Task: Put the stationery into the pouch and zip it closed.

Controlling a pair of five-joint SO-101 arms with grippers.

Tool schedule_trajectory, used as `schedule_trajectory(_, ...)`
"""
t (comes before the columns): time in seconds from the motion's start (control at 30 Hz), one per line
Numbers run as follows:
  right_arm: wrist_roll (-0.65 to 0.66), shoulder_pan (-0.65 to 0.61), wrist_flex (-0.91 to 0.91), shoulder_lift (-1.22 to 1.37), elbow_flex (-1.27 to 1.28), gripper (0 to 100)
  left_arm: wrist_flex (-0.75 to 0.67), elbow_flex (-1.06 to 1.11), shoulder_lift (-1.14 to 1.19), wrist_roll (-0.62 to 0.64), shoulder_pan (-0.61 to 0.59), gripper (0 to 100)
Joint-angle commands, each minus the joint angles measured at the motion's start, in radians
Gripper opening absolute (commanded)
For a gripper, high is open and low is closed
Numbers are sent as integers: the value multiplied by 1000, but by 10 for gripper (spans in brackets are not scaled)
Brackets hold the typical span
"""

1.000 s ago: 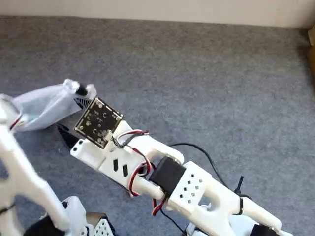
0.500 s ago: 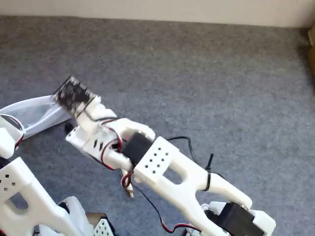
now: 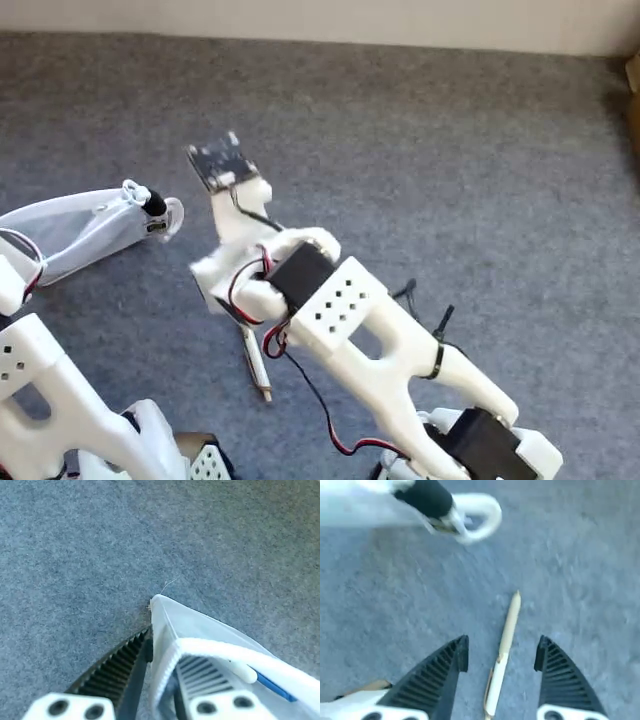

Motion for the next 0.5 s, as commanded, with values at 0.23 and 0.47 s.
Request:
schedule_trajectory(0.23, -25, 10, -269, -4, 294, 205, -17, -2, 4, 8, -10, 53)
schedule_trajectory(0.47, -25, 8, -348, 116, 348, 205, -15, -1, 4, 5, 28, 53)
